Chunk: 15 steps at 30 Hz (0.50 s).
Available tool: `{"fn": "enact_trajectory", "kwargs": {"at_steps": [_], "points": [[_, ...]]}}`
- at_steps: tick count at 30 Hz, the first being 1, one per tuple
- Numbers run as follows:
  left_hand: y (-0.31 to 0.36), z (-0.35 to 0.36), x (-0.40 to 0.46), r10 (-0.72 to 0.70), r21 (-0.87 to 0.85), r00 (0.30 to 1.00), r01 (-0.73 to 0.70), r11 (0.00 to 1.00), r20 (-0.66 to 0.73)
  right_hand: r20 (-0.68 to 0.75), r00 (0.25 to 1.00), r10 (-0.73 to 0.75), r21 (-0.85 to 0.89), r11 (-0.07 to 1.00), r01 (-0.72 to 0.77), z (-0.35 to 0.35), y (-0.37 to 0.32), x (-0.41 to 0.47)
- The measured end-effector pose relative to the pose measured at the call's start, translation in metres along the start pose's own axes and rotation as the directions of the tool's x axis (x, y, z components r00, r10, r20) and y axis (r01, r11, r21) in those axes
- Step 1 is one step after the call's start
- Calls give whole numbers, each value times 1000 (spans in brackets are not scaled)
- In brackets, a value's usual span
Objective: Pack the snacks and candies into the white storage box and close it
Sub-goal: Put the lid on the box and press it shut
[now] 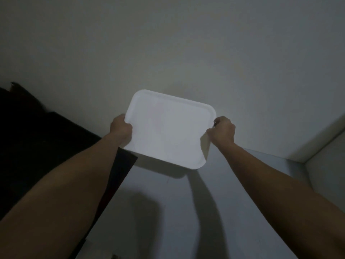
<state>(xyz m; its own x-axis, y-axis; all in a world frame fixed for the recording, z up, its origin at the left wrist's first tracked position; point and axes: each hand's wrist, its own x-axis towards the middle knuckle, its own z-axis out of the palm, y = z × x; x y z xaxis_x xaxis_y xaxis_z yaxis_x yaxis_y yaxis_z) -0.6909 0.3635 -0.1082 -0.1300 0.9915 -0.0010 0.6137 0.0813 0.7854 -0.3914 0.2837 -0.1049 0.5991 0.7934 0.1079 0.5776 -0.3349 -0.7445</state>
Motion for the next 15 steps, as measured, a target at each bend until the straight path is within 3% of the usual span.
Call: {"fn": "enact_trajectory", "kwargs": {"at_steps": [15], "points": [[23, 61, 91, 8, 100, 998, -15, 995, 70, 80, 988, 131, -85, 989, -125, 23, 15, 90]]}}
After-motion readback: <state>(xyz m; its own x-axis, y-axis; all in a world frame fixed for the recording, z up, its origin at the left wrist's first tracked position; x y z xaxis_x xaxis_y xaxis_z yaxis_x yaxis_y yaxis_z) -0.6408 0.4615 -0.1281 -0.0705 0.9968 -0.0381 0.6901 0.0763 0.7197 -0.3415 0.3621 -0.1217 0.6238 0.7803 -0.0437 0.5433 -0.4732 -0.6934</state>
